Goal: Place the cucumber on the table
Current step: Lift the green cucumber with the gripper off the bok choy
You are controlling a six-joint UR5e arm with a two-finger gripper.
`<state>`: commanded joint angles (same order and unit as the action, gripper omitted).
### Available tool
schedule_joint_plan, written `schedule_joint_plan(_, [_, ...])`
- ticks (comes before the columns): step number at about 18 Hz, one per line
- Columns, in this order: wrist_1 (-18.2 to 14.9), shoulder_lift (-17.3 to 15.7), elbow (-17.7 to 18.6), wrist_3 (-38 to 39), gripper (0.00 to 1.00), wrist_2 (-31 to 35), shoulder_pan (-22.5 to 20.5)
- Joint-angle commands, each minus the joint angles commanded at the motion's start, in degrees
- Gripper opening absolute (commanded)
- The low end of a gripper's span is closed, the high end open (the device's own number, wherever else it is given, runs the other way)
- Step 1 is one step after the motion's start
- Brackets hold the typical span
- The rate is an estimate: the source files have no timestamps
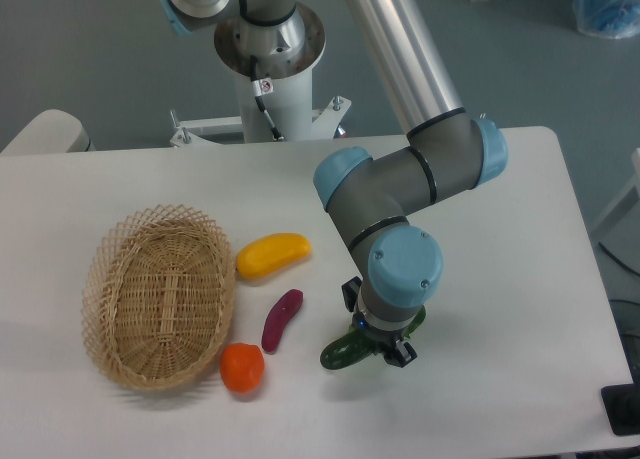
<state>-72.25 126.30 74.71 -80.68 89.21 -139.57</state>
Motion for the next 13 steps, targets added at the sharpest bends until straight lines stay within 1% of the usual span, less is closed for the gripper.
schedule_joint_plan(7, [0.0, -0.3, 0.3, -1.6, 0.11, 0.0, 0.0])
schedule_joint_plan(9, [-0.2, -0.8, 0.4, -2.2, 0.09, 0.5, -0.2])
schedule_joint_plan(11, [-0.6, -2.2, 1.9, -6.4, 0.09, 0.5, -0.4])
schedule_joint_plan(13, [-0.6, -4.2, 4.9, -9.6, 0.07, 0.5, -1.5])
